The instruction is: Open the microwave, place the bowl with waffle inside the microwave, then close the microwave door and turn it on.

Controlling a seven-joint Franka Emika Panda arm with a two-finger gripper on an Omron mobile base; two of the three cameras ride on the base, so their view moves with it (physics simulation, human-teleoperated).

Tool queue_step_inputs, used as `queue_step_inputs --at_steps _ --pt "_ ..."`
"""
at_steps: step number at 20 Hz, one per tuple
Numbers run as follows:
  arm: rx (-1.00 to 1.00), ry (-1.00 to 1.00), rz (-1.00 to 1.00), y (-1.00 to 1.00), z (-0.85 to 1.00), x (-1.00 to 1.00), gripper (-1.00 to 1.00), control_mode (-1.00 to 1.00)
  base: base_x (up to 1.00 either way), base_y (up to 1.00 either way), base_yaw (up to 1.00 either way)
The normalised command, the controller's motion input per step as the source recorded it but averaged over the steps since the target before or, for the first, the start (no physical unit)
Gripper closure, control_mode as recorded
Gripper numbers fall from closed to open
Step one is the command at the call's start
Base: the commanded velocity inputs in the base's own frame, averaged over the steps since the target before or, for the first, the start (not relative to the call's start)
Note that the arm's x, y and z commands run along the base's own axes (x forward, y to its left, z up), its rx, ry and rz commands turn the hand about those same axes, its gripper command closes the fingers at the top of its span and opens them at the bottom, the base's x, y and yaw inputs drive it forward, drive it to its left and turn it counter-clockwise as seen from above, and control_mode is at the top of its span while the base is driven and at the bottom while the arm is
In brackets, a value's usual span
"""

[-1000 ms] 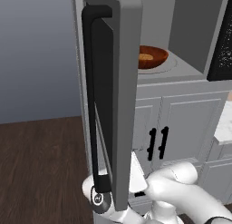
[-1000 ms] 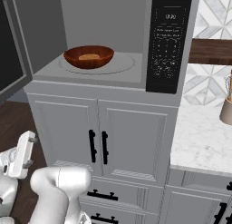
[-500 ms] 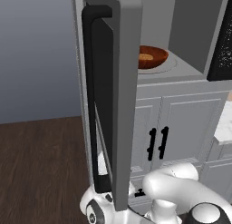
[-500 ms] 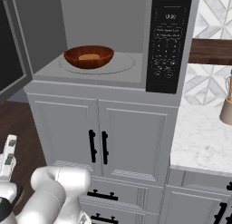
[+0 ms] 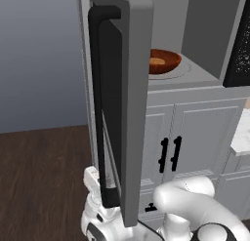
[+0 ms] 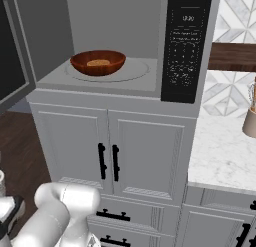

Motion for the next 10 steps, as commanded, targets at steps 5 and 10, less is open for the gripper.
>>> queue_step_inputs --at_steps 5,10 --pt "-0.2 0.12 0.05 0.7 0.0 0.05 1.0 -1.0 0.0 0.0 0.0" --pt "-0.09 0.07 0.08 0.55 0.0 0.0 1.0 -1.0 0.0 0.0 0.0"
